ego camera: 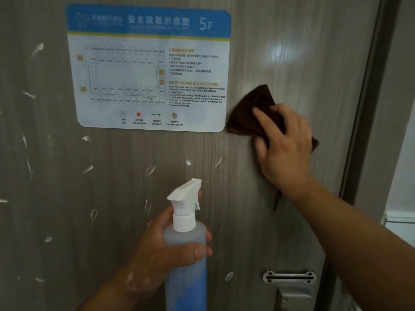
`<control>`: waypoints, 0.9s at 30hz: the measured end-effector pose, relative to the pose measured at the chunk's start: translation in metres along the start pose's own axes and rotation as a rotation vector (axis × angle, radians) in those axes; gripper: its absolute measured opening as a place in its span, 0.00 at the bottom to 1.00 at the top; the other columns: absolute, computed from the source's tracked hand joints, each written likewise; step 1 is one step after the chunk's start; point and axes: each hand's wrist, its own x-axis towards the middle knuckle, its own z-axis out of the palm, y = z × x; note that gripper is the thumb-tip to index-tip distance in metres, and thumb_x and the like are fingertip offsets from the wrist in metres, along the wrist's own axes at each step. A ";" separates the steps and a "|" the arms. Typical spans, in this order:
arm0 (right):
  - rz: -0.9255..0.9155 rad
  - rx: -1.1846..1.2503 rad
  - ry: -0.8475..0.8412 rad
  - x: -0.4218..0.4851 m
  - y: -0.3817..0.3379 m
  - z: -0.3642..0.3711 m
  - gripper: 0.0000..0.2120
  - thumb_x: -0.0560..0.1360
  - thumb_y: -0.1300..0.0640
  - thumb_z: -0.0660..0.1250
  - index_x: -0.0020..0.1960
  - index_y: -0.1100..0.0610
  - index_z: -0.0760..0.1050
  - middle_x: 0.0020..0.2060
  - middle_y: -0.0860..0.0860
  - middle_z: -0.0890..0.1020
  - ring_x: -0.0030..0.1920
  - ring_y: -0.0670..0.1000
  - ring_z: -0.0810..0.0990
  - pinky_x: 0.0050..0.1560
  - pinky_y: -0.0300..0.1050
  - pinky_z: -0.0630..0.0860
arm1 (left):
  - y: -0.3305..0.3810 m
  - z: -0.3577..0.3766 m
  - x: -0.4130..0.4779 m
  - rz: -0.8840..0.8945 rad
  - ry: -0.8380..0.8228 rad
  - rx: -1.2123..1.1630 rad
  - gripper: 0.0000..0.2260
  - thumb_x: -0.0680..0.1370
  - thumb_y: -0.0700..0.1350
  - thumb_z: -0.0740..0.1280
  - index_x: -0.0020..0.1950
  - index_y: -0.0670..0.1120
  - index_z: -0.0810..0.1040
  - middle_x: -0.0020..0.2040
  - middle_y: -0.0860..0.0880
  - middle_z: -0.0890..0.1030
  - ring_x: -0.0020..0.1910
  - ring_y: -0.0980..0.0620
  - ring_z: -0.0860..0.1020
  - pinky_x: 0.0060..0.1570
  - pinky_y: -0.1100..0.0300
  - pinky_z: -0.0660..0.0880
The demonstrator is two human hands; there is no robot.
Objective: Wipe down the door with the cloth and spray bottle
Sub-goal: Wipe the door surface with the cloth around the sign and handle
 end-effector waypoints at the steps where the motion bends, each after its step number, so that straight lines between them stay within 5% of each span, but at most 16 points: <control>1: 0.032 0.007 0.014 0.005 -0.006 0.003 0.24 0.76 0.56 0.68 0.73 0.52 0.75 0.67 0.59 0.75 0.58 0.61 0.74 0.57 0.56 0.70 | -0.001 0.000 0.000 -0.001 0.000 -0.008 0.33 0.53 0.51 0.85 0.56 0.51 0.81 0.44 0.36 0.83 0.39 0.37 0.82 0.40 0.50 0.79; 4: -0.053 0.024 -0.053 -0.031 -0.025 0.009 0.25 0.75 0.55 0.67 0.73 0.51 0.75 0.67 0.58 0.73 0.57 0.61 0.73 0.56 0.56 0.69 | -0.007 0.001 -0.003 -0.005 0.003 -0.023 0.34 0.53 0.50 0.85 0.57 0.52 0.80 0.43 0.36 0.83 0.39 0.36 0.82 0.40 0.49 0.79; 10: -0.553 0.044 -0.377 -0.162 -0.037 0.001 0.22 0.79 0.47 0.63 0.73 0.46 0.73 0.65 0.52 0.75 0.55 0.57 0.77 0.54 0.53 0.68 | -0.010 -0.006 -0.008 -0.003 0.002 -0.052 0.39 0.52 0.48 0.85 0.62 0.50 0.78 0.43 0.32 0.81 0.38 0.34 0.81 0.39 0.47 0.77; 18: -0.252 -0.019 -0.167 -0.023 -0.040 0.009 0.25 0.76 0.53 0.68 0.73 0.50 0.75 0.65 0.57 0.77 0.57 0.60 0.75 0.52 0.56 0.70 | -0.012 -0.013 -0.009 -0.015 0.002 -0.063 0.41 0.51 0.47 0.86 0.63 0.52 0.78 0.43 0.32 0.81 0.39 0.33 0.81 0.40 0.46 0.78; 27: -0.566 0.030 -0.348 -0.153 -0.024 -0.004 0.23 0.79 0.47 0.64 0.73 0.47 0.72 0.65 0.52 0.73 0.54 0.58 0.76 0.53 0.54 0.68 | -0.017 -0.018 -0.016 -0.030 -0.011 -0.058 0.40 0.52 0.46 0.86 0.63 0.52 0.78 0.42 0.32 0.81 0.38 0.35 0.81 0.39 0.47 0.78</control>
